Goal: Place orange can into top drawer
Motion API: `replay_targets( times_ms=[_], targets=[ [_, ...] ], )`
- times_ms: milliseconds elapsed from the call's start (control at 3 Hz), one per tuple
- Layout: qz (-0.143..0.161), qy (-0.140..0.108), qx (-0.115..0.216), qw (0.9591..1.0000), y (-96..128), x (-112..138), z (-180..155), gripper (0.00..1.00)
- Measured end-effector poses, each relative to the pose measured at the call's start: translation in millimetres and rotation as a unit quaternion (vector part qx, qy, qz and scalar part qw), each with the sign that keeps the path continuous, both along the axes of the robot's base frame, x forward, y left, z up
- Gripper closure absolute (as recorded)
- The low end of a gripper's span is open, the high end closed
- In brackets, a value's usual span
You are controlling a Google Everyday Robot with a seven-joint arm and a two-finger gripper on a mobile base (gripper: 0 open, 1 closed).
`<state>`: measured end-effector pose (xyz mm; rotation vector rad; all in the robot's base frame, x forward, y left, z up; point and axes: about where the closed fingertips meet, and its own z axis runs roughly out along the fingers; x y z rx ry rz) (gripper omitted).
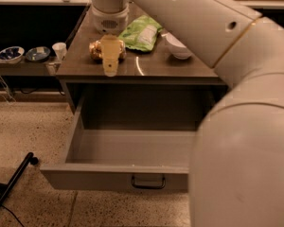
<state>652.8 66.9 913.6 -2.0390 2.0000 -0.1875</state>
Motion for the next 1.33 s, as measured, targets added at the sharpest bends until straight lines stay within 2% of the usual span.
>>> replay_targets(
  times_ms=[333, 667, 1000, 1333],
  targets=[
    [-0.016, 0.026, 0.045, 0.9985, 26.5, 27.9, -20.7, 0.0],
    [-0.023, 0.047, 0.08, 0.9954, 43.1, 47.2, -35.5, 0.0],
    [-0.032, 0.053, 0.093, 0.9937, 50.4, 63.2, -52.8, 0.04],
    [-0.025, 0.053, 0.089, 0.9942, 61.1, 72.1, -65.8, 0.19]
  ],
)
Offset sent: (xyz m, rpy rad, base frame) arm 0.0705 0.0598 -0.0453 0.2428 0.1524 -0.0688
